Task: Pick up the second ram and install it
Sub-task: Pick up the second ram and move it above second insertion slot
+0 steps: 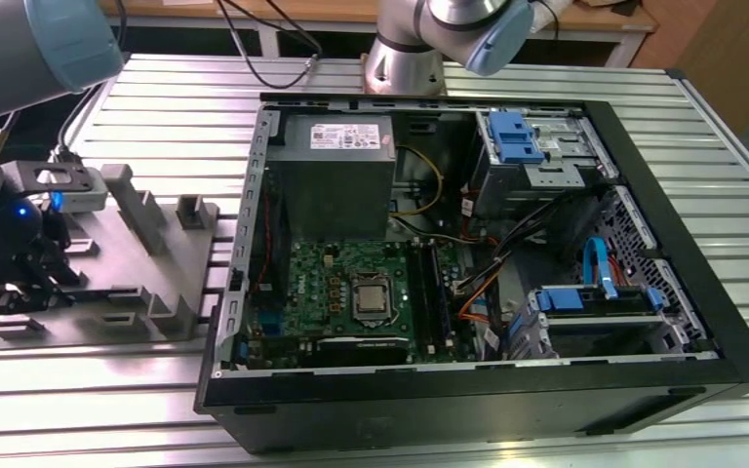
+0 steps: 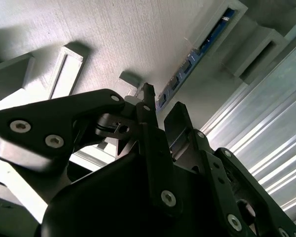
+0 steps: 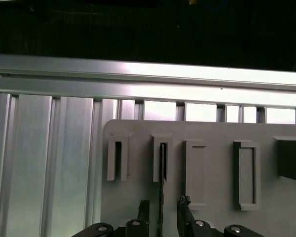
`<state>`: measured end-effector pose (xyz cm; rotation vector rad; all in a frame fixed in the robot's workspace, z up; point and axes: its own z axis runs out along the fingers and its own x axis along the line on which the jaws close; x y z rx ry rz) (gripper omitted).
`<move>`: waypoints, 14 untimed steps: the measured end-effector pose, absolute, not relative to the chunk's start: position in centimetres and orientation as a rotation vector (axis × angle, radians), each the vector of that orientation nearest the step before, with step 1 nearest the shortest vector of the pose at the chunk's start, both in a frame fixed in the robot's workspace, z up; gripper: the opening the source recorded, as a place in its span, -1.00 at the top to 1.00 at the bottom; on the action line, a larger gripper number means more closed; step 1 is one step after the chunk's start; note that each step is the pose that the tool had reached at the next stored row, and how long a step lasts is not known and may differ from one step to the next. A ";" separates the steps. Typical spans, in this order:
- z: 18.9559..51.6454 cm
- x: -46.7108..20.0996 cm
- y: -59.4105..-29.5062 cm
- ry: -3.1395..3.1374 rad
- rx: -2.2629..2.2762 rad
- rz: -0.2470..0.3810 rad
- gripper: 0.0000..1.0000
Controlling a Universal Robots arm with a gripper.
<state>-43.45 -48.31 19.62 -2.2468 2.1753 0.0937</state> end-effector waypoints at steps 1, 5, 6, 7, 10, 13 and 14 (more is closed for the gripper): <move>19.6 -43.5 -48.3 2.175 -2.247 0.094 0.29; 19.8 -43.5 -48.3 2.176 -2.247 0.094 0.29; 19.8 -43.5 -48.3 2.175 -2.247 0.094 0.29; 19.8 -43.5 -48.3 2.175 -2.247 0.094 0.29; 19.9 -43.5 -48.3 2.175 -2.247 0.094 0.29; 19.9 -43.5 -48.3 2.175 -2.247 0.094 0.32; 19.9 -43.5 -48.3 2.175 -2.247 0.094 0.32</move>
